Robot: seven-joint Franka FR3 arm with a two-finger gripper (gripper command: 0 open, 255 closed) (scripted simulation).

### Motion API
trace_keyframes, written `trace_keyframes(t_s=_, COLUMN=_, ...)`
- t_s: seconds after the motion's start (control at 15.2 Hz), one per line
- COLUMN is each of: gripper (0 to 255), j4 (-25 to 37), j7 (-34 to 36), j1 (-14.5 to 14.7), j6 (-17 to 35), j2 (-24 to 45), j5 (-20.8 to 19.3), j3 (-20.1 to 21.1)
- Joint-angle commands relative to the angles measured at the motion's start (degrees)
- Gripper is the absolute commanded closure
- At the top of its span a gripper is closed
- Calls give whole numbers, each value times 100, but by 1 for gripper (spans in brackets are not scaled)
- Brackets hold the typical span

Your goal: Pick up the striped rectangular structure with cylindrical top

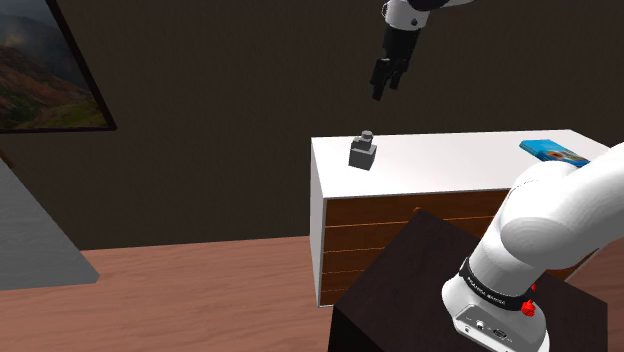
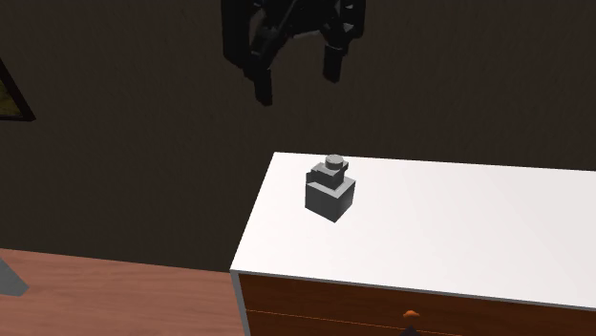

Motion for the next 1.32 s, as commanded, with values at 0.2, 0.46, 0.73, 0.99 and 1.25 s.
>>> trace_keyframes(t_s=0.2, gripper=0, j4=254, j7=-670, j1=34, j6=483, j2=937, j5=21, j3=-490)
trace_keyframes(t_s=0.46, gripper=0, j4=586, j7=-1252, j1=62, j6=809, j2=1776, j5=169, j3=-852)
trace_keyframes(t_s=0.73, gripper=0, j4=1028, j7=-1877, j1=53, j6=1061, j2=2688, j5=450, j3=-1142)
trace_keyframes(t_s=0.99, gripper=0, j4=1584, j7=-2519, j1=-40, j6=1216, j2=3655, j5=835, j3=-1319)
trace_keyframes(t_s=1.25, gripper=0, j4=2260, j7=-3114, j1=-255, j6=1257, j2=4646, j5=1235, j3=-1344)
